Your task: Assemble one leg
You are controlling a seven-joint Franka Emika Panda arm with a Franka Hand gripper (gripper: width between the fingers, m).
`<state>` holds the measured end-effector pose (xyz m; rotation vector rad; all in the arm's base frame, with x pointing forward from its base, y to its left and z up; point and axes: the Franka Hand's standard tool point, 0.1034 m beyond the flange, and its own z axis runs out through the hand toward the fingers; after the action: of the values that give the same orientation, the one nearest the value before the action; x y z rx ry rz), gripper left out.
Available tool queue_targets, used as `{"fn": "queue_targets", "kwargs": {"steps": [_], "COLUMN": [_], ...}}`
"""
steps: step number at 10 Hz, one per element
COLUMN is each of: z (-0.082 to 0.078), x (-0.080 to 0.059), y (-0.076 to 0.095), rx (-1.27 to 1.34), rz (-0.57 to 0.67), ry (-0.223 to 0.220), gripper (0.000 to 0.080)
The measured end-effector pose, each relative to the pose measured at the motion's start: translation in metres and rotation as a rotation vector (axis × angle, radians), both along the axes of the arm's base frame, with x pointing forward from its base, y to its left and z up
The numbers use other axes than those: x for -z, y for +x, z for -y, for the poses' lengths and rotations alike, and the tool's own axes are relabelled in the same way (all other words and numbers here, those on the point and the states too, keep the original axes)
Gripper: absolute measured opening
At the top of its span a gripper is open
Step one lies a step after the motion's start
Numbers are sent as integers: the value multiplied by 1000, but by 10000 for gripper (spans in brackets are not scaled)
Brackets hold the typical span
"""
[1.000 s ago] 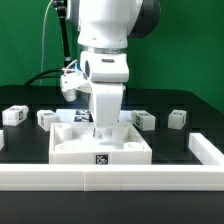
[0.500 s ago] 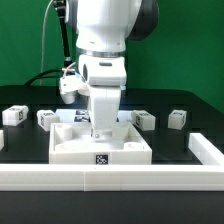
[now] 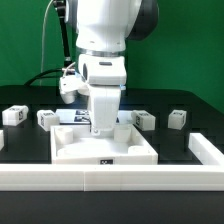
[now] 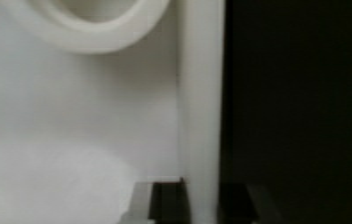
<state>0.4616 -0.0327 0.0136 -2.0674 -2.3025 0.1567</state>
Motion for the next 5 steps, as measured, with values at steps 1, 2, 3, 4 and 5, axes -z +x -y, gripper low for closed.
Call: {"fn": "queue_targets", "kwargs": {"steps": [1,2,3,4,5], "z": [0,0,0,-3,-13], "x": [0,0,0,0,0], "y": [1,1,2,2,3], "rx": [0,0,0,22,54], "rz": [2,5,7,10,16], "ry": [0,1,1,0,-1], "gripper": [63,63,63,63,63]}}
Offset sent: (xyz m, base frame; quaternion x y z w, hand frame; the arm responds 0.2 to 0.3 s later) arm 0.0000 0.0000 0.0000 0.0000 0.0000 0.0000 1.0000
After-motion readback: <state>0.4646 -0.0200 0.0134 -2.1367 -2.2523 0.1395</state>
